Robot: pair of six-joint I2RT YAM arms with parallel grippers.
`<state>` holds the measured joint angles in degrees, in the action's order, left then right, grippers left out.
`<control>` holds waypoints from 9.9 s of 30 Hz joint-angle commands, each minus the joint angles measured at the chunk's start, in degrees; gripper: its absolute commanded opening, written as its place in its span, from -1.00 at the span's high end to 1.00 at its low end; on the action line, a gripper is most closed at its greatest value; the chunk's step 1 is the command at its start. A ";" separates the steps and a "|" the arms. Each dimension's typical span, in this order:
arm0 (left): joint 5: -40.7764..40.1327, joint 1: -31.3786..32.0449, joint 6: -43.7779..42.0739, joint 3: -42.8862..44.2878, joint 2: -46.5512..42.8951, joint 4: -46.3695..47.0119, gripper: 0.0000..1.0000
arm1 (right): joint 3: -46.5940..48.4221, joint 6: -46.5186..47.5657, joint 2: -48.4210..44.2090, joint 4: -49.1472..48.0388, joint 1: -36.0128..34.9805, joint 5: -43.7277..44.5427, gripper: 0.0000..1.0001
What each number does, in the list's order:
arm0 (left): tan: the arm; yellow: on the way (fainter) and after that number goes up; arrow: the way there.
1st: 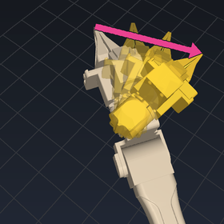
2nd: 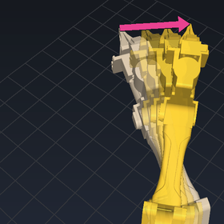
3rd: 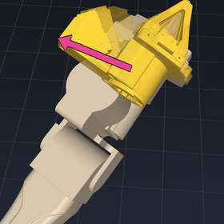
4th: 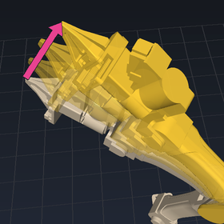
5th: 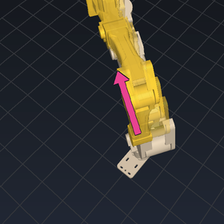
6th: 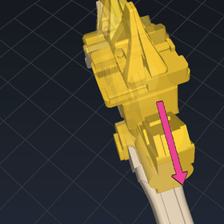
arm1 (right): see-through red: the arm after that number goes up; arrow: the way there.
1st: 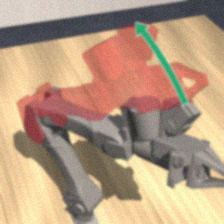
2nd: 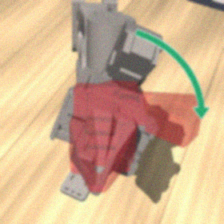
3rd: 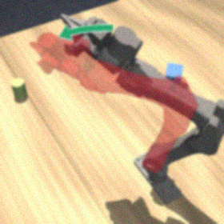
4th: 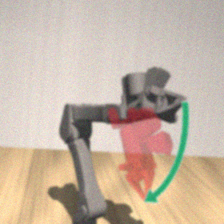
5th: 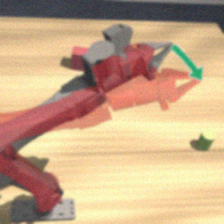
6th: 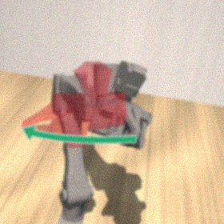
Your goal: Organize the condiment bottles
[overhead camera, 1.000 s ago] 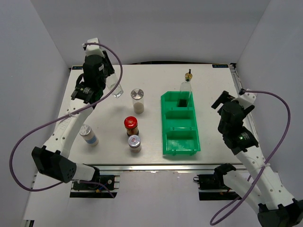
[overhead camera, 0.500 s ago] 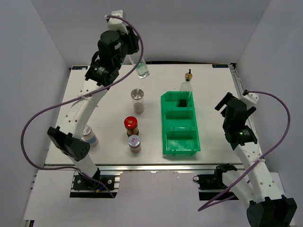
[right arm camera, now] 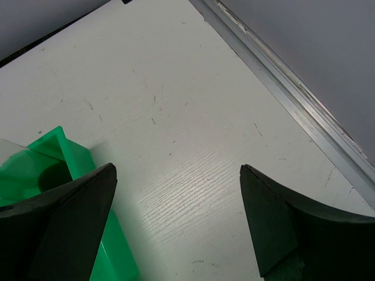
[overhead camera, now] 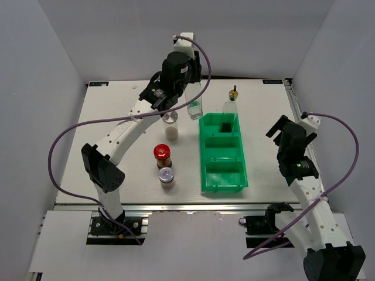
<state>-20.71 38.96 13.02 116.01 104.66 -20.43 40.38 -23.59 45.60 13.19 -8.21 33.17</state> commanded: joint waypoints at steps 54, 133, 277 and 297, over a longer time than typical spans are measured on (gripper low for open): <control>-0.12 6.13 4.83 -8.52 9.33 16.38 0.73 | -2.85 1.89 -1.57 -4.14 1.88 -2.58 -0.79; -14.53 -27.36 22.41 -61.68 -36.98 5.66 -0.96 | 38.52 19.47 50.18 -9.07 -43.47 -21.40 -0.79; -21.31 -27.80 38.75 -58.96 -40.68 -41.45 -0.96 | 0.40 4.34 3.79 -12.57 -5.59 -6.09 -0.79; -19.90 -27.89 37.79 -65.30 -41.64 -33.72 0.06 | -0.13 5.05 2.82 -12.58 -4.98 -12.33 -0.79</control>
<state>-40.66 11.35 50.00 50.96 65.01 -57.36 40.69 -19.11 49.52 2.96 -13.50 23.38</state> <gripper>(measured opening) 0.710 0.895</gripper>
